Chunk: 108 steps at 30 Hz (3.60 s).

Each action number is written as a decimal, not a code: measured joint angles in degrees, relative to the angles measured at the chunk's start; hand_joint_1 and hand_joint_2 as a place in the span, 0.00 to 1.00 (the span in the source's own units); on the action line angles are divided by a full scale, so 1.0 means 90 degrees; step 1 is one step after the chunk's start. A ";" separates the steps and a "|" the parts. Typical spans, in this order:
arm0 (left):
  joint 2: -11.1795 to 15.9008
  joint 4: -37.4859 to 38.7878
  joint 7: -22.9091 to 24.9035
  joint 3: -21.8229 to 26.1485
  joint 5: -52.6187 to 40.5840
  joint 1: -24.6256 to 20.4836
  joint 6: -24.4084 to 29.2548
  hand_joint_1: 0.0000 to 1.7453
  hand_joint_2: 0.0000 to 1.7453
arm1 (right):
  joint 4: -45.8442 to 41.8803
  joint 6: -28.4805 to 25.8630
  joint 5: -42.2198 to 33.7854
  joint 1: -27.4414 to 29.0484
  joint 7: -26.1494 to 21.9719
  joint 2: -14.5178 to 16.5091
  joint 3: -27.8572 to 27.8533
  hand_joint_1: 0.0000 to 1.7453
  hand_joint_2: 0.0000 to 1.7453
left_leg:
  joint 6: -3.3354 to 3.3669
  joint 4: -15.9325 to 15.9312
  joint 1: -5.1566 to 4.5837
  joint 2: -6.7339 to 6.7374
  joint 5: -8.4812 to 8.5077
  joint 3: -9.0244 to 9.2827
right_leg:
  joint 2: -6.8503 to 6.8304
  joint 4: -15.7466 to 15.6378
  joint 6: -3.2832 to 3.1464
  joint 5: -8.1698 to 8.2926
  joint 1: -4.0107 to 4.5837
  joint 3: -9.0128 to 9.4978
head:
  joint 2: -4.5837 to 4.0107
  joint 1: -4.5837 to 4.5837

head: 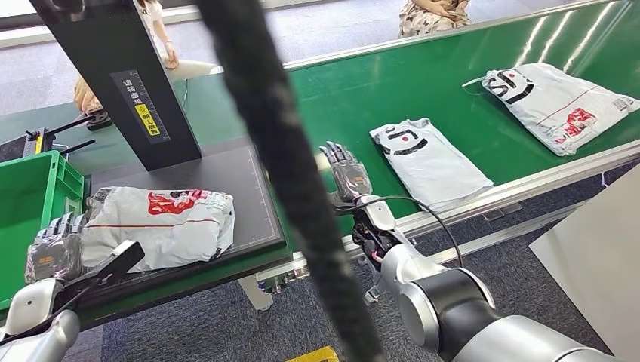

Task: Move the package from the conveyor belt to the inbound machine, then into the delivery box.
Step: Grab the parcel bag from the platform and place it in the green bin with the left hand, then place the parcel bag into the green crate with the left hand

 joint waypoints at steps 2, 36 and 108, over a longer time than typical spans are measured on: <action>-0.0022 0.0010 -0.0036 0.0009 0.0002 -0.0003 0.0000 0.00 1.00 | 0.0000 -0.0006 0.0025 0.0007 0.0019 0.0007 0.0005 0.00 0.00 | 0.0000 0.0000 0.0000 -0.0001 0.0000 0.0000 | 0.0000 0.0000 0.0000 0.0000 0.0000 0.0000 | 0.0000 -0.0001; -0.0237 0.0082 -0.0411 0.0061 -0.0066 0.0108 0.0608 1.00 1.00 | -0.0160 0.0012 0.0135 0.0218 0.0101 0.0129 0.0063 0.00 0.00 | -0.0002 -0.0001 0.0000 -0.0005 0.0003 0.0000 | -0.0001 0.0000 -0.0001 0.0001 0.0000 0.0001 | 0.0000 -0.0001; 0.2126 -0.1934 -0.1407 0.1777 0.2829 0.0638 0.0769 0.98 1.00 | -0.0384 0.0199 0.0151 0.1240 0.0157 0.0143 -0.0166 0.00 0.00 | -0.0004 -0.0012 0.0001 0.0030 0.0004 -0.0019 | 0.0024 0.0004 -0.0004 -0.0001 0.0002 -0.0032 | 0.0000 -0.0002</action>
